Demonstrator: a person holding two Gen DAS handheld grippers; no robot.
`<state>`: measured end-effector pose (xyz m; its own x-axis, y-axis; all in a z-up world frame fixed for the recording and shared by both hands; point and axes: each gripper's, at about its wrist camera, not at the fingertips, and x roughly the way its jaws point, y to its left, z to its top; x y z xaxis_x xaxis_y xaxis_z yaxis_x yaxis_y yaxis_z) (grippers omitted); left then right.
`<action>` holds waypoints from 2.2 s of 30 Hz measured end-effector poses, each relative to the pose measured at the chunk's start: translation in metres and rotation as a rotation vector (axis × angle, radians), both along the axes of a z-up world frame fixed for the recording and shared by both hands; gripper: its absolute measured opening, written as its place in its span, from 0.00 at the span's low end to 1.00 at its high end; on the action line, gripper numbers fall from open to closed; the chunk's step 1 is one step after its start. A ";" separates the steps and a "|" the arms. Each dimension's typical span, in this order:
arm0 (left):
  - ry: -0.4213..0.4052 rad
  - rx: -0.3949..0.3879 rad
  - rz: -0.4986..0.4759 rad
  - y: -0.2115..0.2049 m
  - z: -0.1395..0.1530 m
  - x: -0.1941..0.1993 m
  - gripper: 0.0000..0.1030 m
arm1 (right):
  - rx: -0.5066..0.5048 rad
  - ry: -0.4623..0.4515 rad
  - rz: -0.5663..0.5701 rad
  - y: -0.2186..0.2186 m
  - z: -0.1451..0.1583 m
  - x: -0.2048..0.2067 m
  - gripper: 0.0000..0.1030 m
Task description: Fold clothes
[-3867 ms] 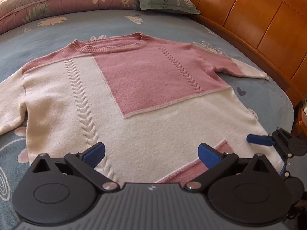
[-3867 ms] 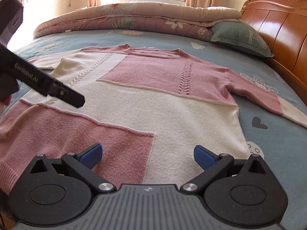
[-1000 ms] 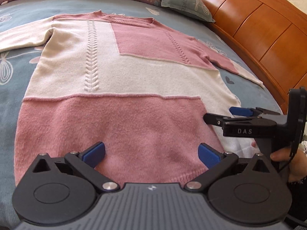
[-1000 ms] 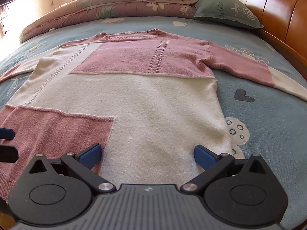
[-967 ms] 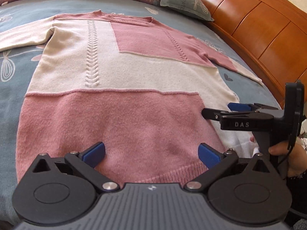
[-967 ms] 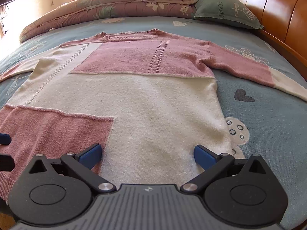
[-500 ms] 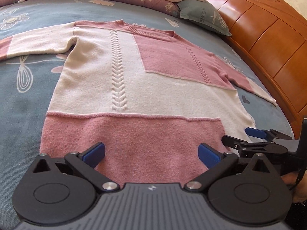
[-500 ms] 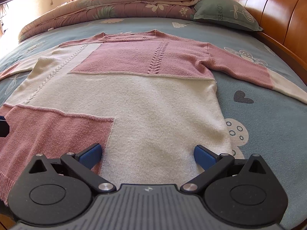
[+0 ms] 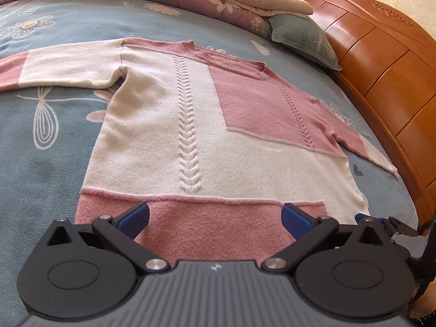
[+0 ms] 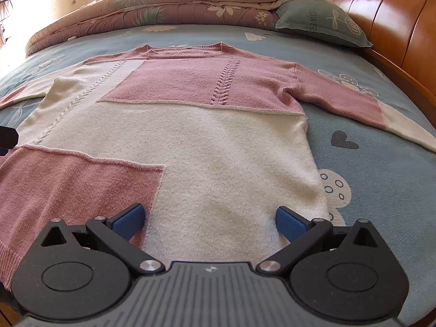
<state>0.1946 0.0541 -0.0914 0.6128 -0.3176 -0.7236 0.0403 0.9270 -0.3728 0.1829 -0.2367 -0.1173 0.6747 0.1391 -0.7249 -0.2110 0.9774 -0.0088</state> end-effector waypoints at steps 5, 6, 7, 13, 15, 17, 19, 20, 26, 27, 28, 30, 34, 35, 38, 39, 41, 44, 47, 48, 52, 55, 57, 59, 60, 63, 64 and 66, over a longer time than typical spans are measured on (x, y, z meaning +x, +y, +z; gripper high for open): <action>0.016 -0.034 0.011 0.011 -0.006 -0.011 0.99 | -0.022 -0.007 0.000 0.004 0.001 -0.003 1.00; 0.029 -0.043 0.008 0.013 -0.004 -0.009 0.99 | -0.026 -0.010 0.000 0.005 0.001 -0.003 1.00; 0.039 -0.055 0.008 0.018 0.002 -0.002 0.99 | -0.030 -0.013 0.000 0.005 0.001 -0.004 1.00; 0.005 -0.099 0.017 0.033 0.044 0.080 0.99 | -0.024 -0.012 -0.011 0.006 0.000 -0.004 1.00; -0.006 -0.103 0.025 0.035 0.051 0.117 0.99 | -0.023 -0.012 -0.013 0.007 0.000 -0.004 1.00; 0.005 -0.096 0.042 0.034 0.046 0.151 0.99 | -0.025 -0.014 -0.012 0.007 0.000 -0.004 1.00; 0.018 -0.105 0.067 0.035 0.035 0.171 0.99 | -0.024 -0.016 -0.010 0.008 0.000 -0.004 1.00; 0.026 -0.109 0.077 0.036 0.028 0.181 0.99 | -0.023 -0.016 -0.010 0.008 0.000 -0.003 1.00; 0.051 -0.120 0.148 0.057 -0.017 0.184 0.99 | -0.020 -0.016 -0.009 0.007 0.000 -0.003 1.00; 0.048 -0.114 0.135 0.056 -0.017 0.178 0.99 | -0.020 -0.016 -0.009 0.007 0.000 -0.003 1.00; 0.045 -0.107 0.121 0.056 -0.017 0.173 0.99 | -0.021 -0.017 -0.009 0.008 0.000 -0.003 1.00; 0.055 -0.080 0.101 0.054 -0.014 0.171 0.99 | -0.021 -0.018 -0.009 0.008 0.000 -0.004 1.00; 0.070 -0.116 0.130 0.057 0.001 0.175 0.99 | -0.022 -0.020 -0.010 0.008 0.000 -0.004 1.00; 0.055 -0.132 0.115 0.056 0.002 0.175 0.99 | -0.022 -0.020 -0.010 0.008 0.000 -0.004 1.00; 0.059 -0.128 0.099 0.052 -0.001 0.177 0.99 | -0.023 -0.022 -0.011 0.008 -0.001 -0.004 1.00; 0.074 -0.112 0.103 0.051 -0.005 0.178 0.99 | -0.023 -0.022 -0.011 0.009 -0.001 -0.004 1.00; 0.083 -0.079 0.126 0.054 -0.012 0.178 0.99 | -0.024 -0.023 -0.011 0.009 -0.001 -0.004 1.00; 0.083 -0.098 0.172 0.059 -0.008 0.177 0.99 | -0.026 -0.024 -0.012 0.009 -0.001 -0.004 1.00; 0.080 -0.104 0.155 0.055 0.003 0.170 0.99 | -0.027 -0.023 -0.012 0.009 0.000 -0.004 1.00; 0.079 -0.100 0.137 0.052 0.007 0.167 0.99 | -0.027 -0.022 -0.013 0.009 0.000 -0.004 1.00; 0.107 -0.095 0.059 0.039 0.010 0.146 0.99 | -0.026 -0.024 -0.012 0.009 0.000 -0.005 1.00; 0.165 -0.067 0.034 0.031 -0.001 0.131 0.99 | -0.020 -0.023 -0.011 0.008 -0.001 -0.004 1.00; 0.186 -0.076 0.052 0.031 -0.007 0.116 0.99 | -0.018 -0.023 -0.011 0.008 -0.001 -0.004 1.00; 0.188 -0.111 0.057 0.029 0.000 0.100 0.99 | -0.018 -0.023 -0.011 0.008 -0.001 -0.004 1.00; 0.181 -0.133 0.050 0.027 0.005 0.092 0.99 | -0.018 -0.023 -0.011 0.008 0.000 -0.004 1.00; 0.125 -0.086 -0.023 0.010 0.023 0.069 0.99 | -0.021 -0.027 -0.010 0.009 0.000 -0.005 1.00; 0.108 -0.049 -0.045 0.003 0.026 0.062 0.99 | -0.021 -0.026 -0.011 0.009 0.000 -0.005 1.00; 0.106 -0.022 -0.067 -0.005 0.021 0.054 0.99 | -0.022 -0.024 -0.010 0.009 0.000 -0.005 1.00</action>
